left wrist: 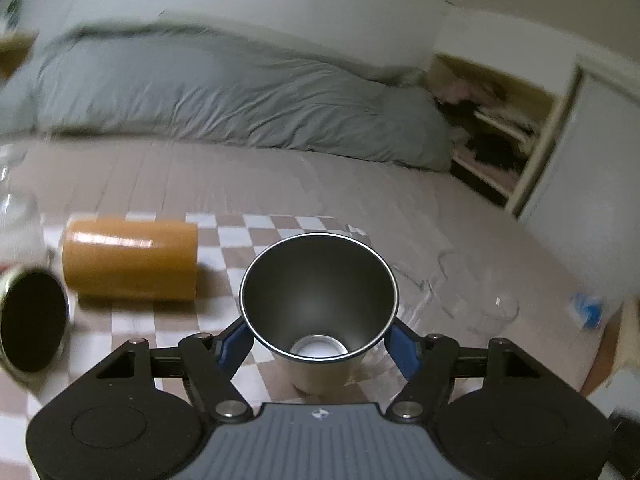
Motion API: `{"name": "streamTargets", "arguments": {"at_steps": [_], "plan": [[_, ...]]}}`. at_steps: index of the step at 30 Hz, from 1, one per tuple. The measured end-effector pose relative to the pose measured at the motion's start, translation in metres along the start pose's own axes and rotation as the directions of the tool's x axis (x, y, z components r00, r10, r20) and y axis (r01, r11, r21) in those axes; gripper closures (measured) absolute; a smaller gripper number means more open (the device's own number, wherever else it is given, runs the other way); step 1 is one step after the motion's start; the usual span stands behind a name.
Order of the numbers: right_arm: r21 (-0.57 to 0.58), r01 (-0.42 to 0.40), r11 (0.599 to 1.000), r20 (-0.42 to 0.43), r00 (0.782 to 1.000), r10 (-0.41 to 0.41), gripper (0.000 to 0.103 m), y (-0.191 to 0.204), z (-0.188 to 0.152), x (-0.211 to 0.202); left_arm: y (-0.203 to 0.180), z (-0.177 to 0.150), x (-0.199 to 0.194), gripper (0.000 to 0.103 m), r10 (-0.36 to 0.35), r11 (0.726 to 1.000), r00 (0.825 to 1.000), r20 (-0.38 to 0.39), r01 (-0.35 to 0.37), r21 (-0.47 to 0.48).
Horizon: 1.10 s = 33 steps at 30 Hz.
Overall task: Flip cup upright
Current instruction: 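Grasp the cup with the left gripper while the right gripper releases it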
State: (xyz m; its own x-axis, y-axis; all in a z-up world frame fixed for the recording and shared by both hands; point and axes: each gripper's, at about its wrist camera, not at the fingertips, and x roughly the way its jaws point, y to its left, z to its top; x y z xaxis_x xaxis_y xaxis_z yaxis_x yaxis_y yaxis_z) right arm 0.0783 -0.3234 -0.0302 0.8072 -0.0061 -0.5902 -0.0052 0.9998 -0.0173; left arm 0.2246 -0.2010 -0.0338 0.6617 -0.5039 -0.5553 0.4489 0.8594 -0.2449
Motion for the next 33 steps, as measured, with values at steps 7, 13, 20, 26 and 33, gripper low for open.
{"name": "streamTargets", "arguments": {"at_steps": [7,13,20,26,33], "plan": [[-0.025,0.0,1.0,0.012,1.0,0.0,0.026,0.002,0.0,-0.003,-0.023,-0.01,-0.002,0.032,0.024,0.98,1.0,-0.01,-0.021,0.199],[-0.042,0.004,0.999,-0.001,1.0,-0.004,0.026,0.003,-0.001,-0.002,-0.029,-0.016,-0.004,0.032,0.033,0.969,0.999,-0.008,-0.03,0.245],[-0.05,-0.004,0.999,-0.016,1.0,0.003,0.026,0.005,-0.001,-0.001,-0.031,-0.02,-0.008,0.031,0.037,0.97,0.999,-0.024,-0.03,0.243],[-0.041,-0.006,0.999,-0.006,1.0,0.006,0.026,0.004,-0.002,-0.001,-0.031,-0.017,-0.012,0.01,0.017,0.981,1.0,-0.024,-0.012,0.192],[-0.033,-0.004,0.999,0.045,0.999,0.005,0.022,0.002,0.0,-0.01,-0.029,-0.014,-0.034,0.002,0.019,0.987,1.0,-0.006,-0.017,0.159]]}}
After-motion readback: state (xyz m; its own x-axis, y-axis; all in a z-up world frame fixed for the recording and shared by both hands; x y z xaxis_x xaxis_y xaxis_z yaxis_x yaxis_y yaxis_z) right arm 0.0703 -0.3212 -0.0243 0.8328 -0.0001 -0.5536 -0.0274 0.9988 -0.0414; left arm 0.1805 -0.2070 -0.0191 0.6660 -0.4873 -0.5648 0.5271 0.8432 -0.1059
